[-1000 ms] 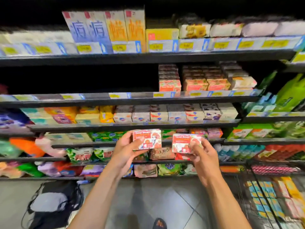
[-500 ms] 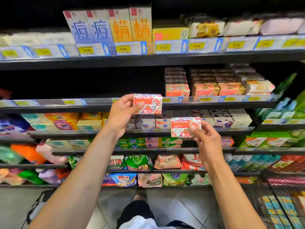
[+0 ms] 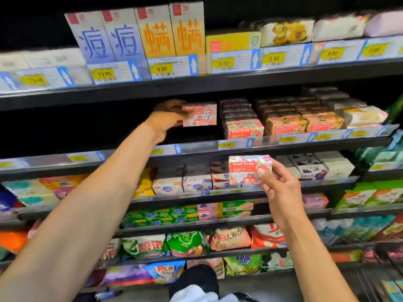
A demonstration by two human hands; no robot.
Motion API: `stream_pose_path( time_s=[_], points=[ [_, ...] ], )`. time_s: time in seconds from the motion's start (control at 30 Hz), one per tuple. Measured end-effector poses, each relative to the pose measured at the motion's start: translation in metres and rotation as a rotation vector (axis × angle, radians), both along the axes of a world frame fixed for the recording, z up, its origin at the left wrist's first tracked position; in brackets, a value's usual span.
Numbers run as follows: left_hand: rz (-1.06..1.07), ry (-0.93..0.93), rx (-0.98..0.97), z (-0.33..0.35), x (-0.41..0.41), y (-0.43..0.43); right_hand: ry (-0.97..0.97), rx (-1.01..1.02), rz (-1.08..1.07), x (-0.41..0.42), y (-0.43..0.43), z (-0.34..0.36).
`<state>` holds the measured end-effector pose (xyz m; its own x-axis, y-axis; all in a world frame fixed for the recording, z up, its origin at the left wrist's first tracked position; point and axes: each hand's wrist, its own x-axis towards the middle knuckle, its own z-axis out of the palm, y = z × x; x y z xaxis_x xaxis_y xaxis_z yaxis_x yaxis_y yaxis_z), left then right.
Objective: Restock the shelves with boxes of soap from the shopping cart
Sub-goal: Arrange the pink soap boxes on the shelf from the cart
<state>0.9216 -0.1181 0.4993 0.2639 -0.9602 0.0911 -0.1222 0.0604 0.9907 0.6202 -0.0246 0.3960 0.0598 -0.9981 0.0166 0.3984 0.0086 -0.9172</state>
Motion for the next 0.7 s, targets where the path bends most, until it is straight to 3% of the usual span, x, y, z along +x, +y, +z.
stream_pose_path(
  time_s=[0.37,0.7],
  points=[
    [-0.085,-0.171,0.138,-0.022,0.022,-0.067,0.016,0.023,-0.036,0.020,-0.010,-0.020],
    [-0.112,-0.244,0.102,-0.030,0.021,-0.093,0.031,-0.007,-0.046,0.017,-0.017,-0.022]
  ],
)
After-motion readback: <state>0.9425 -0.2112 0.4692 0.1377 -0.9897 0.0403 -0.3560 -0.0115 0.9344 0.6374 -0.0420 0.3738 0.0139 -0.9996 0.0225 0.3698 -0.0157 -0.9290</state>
